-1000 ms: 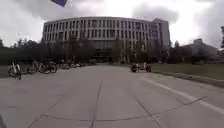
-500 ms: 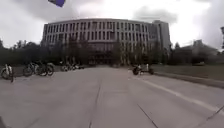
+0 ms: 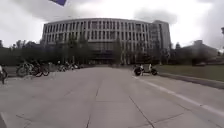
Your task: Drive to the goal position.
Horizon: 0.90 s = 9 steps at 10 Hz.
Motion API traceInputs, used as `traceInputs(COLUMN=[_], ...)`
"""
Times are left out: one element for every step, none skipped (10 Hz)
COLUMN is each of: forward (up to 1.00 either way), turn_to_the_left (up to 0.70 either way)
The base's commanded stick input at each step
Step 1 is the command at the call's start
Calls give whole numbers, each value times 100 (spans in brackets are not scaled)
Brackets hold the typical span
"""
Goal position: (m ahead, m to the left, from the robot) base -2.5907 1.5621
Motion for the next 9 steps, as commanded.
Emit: traceInputs(forward=[85, 85, 85, 85, 72, 47, 22, 4, 0], turn_to_the_left=[0, 0, 0, 0, 0, 0, 0, 0, 0])
